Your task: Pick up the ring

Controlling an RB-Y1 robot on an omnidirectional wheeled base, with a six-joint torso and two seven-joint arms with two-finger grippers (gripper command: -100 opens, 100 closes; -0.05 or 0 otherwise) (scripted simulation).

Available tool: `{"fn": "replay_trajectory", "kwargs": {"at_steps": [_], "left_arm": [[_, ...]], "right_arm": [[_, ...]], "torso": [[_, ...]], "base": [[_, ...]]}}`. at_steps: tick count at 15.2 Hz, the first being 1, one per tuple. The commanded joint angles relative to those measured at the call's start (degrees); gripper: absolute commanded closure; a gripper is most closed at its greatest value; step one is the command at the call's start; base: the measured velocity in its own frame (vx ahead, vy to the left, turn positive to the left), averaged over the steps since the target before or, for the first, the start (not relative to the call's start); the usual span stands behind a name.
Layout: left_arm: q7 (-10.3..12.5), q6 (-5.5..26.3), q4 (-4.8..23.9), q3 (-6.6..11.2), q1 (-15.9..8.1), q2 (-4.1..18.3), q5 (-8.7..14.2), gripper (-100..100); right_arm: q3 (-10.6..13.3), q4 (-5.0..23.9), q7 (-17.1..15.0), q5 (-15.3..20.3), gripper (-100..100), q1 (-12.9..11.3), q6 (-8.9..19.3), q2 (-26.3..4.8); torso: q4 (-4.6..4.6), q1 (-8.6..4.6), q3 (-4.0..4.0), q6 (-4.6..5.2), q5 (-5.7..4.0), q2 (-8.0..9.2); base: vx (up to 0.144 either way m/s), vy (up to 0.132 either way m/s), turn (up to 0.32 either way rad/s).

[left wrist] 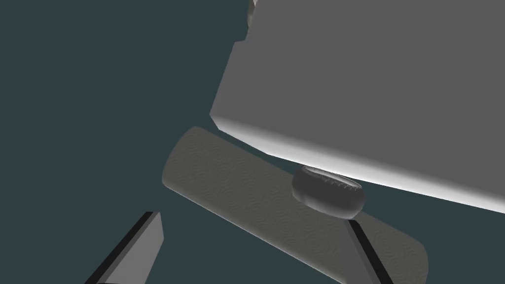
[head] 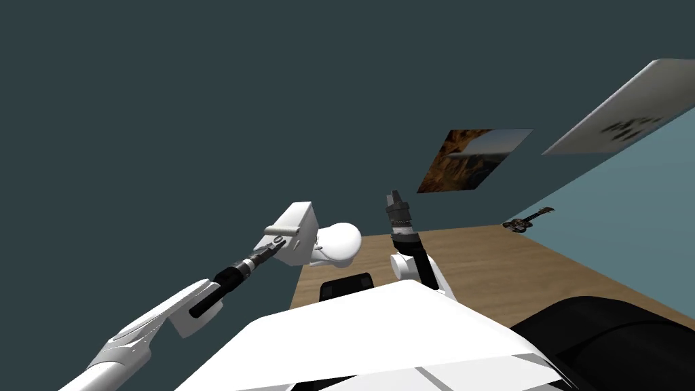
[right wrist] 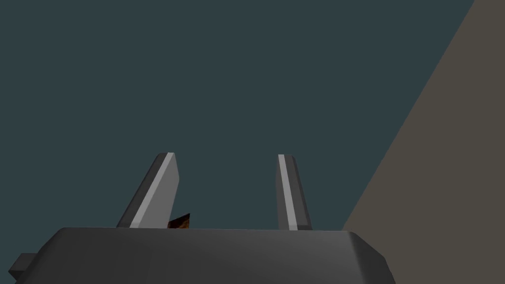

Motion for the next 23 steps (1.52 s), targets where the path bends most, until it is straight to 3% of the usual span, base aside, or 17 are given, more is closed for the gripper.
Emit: {"fn": "replay_trajectory", "kwargs": {"at_steps": [1,5,6,7,8,9,14,15,23], "left_arm": [[-0.2,1.1,2.4,-0.84,-0.7,1.8,-1.3,-100],[-0.6,2.8,6.1,-2.22,-1.8,4.4,-3.3,-100],[-0.2,2.4,4.9,-2.18,-1.9,3.8,-2.6,-100],[-1.0,2.8,6.4,-2.20,-2.5,2.4,-3.0,-100],[-0.4,2.8,5.5,-2.28,-2.2,3.5,-2.8,-100],[-0.5,2.8,5.7,-2.28,-2.3,3.3,-2.9,100],[-0.5,2.8,5.7,-2.02,-2.4,3.4,-2.8,100],[-0.5,3.0,3.5,-2.14,-4.0,2.7,-3.4,-100],[-0.7,3.6,-0.5,-2.57,-7.0,1.2,-4.8,-100]], "right_arm": [[0.0,0.0,0.0,0.0,0,0.0,0.0,0.0],[0.0,0.0,0.0,0.0,0,0.0,0.0,0.0],[0.0,0.0,0.0,0.0,0,0.0,0.0,0.0],[0.0,0.0,0.0,0.0,0,0.0,0.0,0.0],[0.0,0.0,0.0,0.0,0,0.0,0.0,0.0],[0.0,0.0,0.0,0.0,0,0.0,0.0,0.0],[0.0,0.0,0.0,0.0,0,0.0,0.0,0.0],[0.0,0.0,0.0,0.0,0,0.0,0.0,0.0],[0.0,0.0,0.0,0.0,0,0.0,0.0,0.0]], "torso": [[0.00,0.00,0.00,0.00,0.00,0.00],[-0.01,-0.03,-0.02,-0.01,-0.01,-0.04],[-0.01,-0.03,-0.02,-0.01,-0.01,-0.04],[0.00,-0.02,-0.01,-0.04,0.00,-0.02],[-0.01,0.01,-0.03,-0.01,0.01,-0.06],[-0.01,0.02,-0.04,-0.04,0.01,-0.07],[-0.16,0.04,-0.12,0.07,0.20,-0.08],[-0.18,0.09,-0.15,0.05,0.21,-0.11],[-0.31,0.13,-0.57,0.11,0.20,-0.87]], "base": [[0.017,-0.003,-0.164],[0.022,-0.008,-0.146],[0.015,0.000,-0.051],[0.040,0.009,-0.089],[0.035,0.010,-0.056],[0.011,0.004,-0.003],[0.002,0.002,0.005],[0.051,-0.026,0.121],[0.131,-0.018,0.064]]}}
